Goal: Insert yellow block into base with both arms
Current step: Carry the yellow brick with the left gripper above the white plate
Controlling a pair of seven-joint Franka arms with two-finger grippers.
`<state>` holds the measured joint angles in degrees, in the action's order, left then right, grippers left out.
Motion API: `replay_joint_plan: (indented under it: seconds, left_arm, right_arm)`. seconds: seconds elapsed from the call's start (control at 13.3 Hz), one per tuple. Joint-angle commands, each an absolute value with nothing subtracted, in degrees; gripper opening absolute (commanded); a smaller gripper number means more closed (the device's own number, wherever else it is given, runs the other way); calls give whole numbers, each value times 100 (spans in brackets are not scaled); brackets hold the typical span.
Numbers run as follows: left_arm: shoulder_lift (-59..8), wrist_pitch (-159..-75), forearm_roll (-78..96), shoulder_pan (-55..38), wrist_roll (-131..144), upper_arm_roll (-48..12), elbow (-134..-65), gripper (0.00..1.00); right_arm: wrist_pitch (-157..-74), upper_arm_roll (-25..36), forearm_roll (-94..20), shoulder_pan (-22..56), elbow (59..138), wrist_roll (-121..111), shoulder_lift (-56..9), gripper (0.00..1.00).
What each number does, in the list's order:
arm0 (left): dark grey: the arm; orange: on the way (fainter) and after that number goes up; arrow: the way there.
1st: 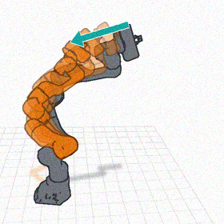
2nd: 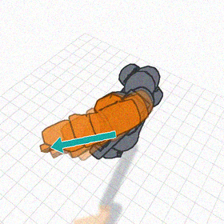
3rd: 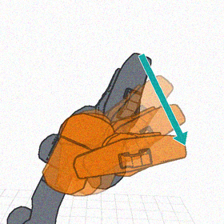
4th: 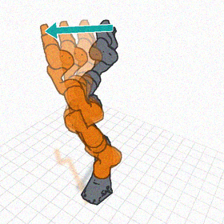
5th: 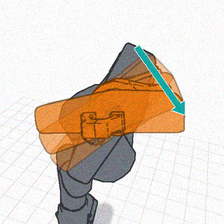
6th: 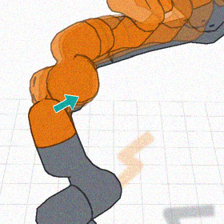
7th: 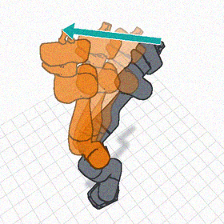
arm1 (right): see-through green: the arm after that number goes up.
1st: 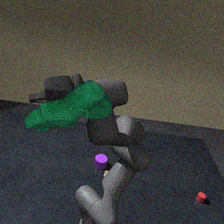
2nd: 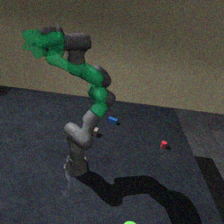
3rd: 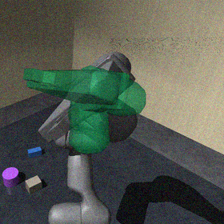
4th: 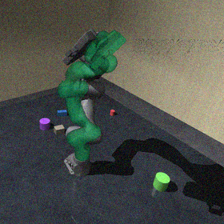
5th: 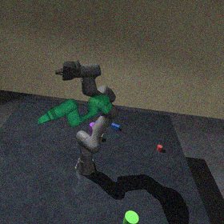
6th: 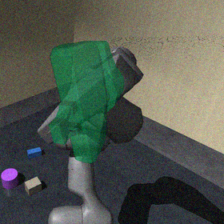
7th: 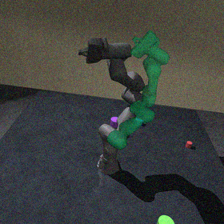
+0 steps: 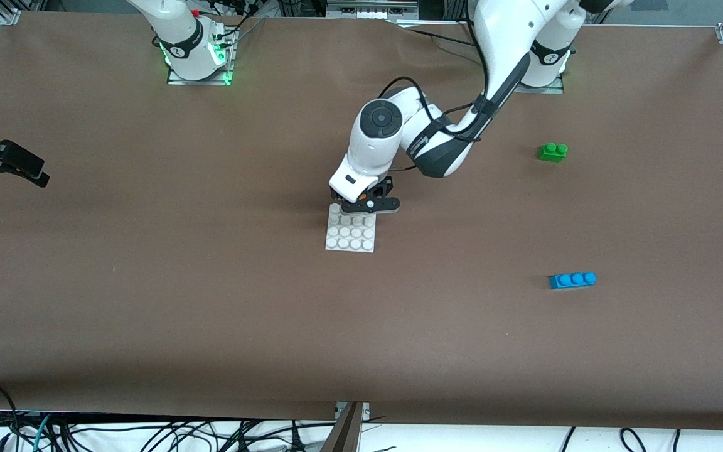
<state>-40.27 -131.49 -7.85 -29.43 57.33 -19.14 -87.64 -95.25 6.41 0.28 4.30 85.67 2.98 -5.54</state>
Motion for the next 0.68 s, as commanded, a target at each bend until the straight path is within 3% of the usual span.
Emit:
replay_joint_plan:
  seconds: [0.0,0.6]
  left_arm:
    - [-4446,-12894,-967,-3172,5801,-1661,-8079,0]
    - [-4860,-12876,-984,-3419,5801,-1564,-7805,0]
  right_arm:
    - [-9475,624,97,431,8534,229,-536,100]
    - [-9475,571,105,439,8534,229,-527,100]
